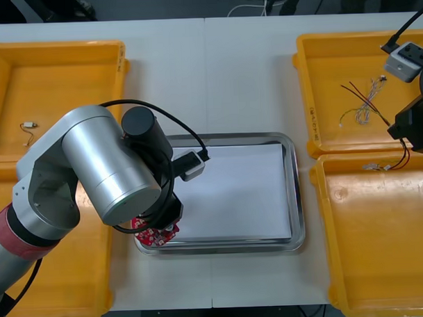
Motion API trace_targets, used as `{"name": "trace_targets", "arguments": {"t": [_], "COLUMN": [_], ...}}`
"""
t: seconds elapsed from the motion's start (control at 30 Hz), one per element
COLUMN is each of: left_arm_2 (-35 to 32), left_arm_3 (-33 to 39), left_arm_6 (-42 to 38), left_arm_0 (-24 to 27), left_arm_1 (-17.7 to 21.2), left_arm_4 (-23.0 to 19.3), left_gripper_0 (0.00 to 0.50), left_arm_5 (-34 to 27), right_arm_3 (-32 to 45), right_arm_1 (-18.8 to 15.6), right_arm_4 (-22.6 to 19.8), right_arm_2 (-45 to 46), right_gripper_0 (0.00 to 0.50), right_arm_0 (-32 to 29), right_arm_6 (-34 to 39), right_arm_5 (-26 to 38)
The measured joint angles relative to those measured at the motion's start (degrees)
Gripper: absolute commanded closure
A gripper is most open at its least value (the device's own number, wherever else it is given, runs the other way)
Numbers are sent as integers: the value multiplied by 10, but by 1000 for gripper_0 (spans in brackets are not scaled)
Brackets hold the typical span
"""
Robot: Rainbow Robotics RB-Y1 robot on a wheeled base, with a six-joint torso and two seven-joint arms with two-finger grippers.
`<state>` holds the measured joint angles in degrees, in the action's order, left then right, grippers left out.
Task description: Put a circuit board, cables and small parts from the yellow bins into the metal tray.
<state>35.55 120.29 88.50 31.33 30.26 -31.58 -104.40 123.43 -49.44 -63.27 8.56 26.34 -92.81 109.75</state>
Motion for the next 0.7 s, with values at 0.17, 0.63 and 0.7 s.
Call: {"name": "trace_targets", "arguments": {"t": [0.17, 0.63, 0.7], "left_arm_2": [13, 42, 46], "left_arm_3": [-9, -40, -41], "left_arm_6": [0, -4, -11], "left_arm_0": [0, 1, 1], "left_arm_1": [0, -1, -1], "left_arm_4": [2, 13, 15], "left_gripper_0": [500, 500, 500], "left_arm_5": [21, 71, 74], "right_arm_3": [2, 22, 23], "right_arm_1": [0, -2, -2], "right_arm_4": [5, 11, 11], "right_arm_2": [-31, -117, -126], "right_gripper_0": [500, 500, 500], "right_arm_0": [12, 30, 32], "right_arm_6": [0, 0, 0], "right_arm_5": [0, 0, 0]}}
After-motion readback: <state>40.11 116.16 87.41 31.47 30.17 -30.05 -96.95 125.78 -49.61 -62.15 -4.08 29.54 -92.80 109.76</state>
